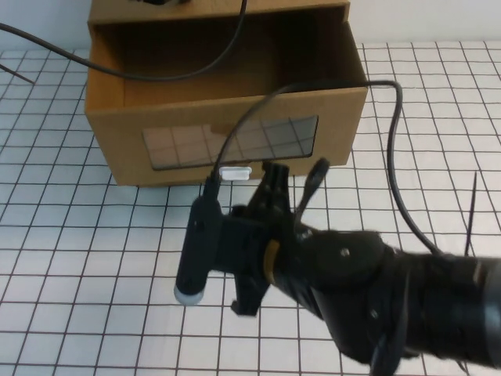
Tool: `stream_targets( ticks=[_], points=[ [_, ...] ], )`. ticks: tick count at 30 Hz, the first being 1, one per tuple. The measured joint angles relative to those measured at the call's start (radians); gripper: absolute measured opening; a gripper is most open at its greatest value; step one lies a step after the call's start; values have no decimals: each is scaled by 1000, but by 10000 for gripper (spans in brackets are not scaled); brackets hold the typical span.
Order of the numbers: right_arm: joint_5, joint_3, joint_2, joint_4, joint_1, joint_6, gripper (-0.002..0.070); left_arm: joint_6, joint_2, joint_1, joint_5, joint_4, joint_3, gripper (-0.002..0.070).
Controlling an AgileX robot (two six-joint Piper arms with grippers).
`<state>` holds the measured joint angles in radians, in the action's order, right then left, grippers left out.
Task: Open the shoe box
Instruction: 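Pull the top drawer of the cardboard box fully open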
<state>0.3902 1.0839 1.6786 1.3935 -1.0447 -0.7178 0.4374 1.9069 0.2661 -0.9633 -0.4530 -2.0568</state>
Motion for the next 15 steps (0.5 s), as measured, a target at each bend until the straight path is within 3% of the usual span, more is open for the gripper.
stream_targets(
  ticks=[11, 15],
  points=[
    [66, -58, -34, -59, -38, -33, -10, 0, 0, 0, 0, 0, 0, -2],
    [70, -58, -45, 21, -38, -120, -3, 0, 0, 0, -1, 0, 0, -2]
  ],
)
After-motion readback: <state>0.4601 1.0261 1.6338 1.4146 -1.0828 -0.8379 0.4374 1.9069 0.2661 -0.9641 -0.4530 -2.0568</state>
